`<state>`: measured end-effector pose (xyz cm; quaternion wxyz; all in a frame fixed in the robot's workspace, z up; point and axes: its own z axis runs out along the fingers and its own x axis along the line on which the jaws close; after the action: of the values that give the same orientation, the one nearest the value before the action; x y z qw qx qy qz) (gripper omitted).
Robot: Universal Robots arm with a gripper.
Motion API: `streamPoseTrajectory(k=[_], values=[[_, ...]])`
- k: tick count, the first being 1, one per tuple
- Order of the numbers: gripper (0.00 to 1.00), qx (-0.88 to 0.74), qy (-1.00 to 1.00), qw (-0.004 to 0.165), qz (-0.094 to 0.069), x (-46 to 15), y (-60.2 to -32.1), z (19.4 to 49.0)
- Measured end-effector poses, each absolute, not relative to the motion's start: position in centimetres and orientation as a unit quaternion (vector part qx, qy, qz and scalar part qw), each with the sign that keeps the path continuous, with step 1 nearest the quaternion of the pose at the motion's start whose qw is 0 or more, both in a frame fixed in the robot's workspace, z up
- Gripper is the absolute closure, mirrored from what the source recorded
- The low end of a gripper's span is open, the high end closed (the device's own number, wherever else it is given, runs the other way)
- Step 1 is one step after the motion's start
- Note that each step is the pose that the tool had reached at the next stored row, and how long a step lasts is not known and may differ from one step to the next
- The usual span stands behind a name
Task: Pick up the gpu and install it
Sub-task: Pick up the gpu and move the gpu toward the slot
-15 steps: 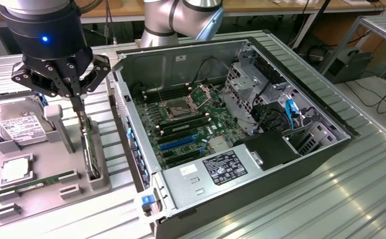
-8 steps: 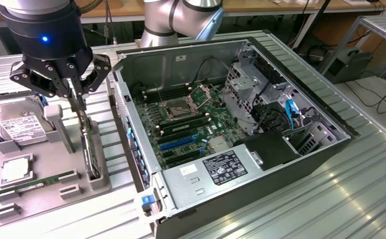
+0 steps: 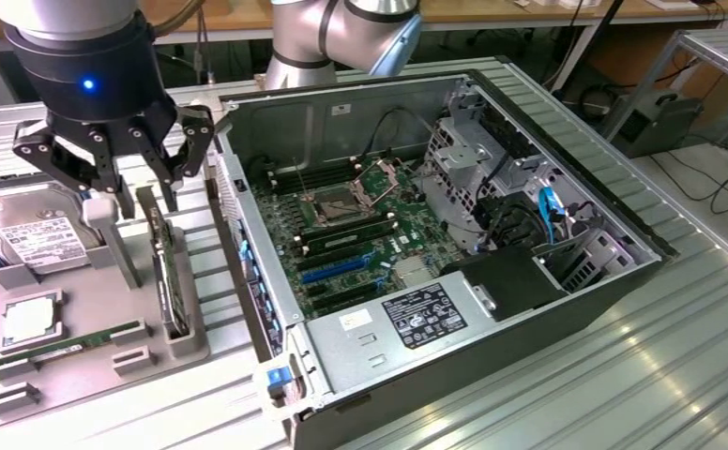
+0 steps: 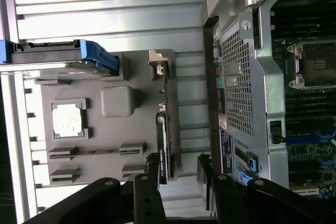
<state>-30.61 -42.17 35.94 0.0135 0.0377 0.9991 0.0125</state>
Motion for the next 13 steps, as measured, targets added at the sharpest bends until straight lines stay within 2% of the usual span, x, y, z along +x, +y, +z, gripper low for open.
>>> streamPoseTrajectory(k=[13], values=[[0.58, 0.038, 0.999, 0.013, 0.012, -31.1, -42.2, 33.2]])
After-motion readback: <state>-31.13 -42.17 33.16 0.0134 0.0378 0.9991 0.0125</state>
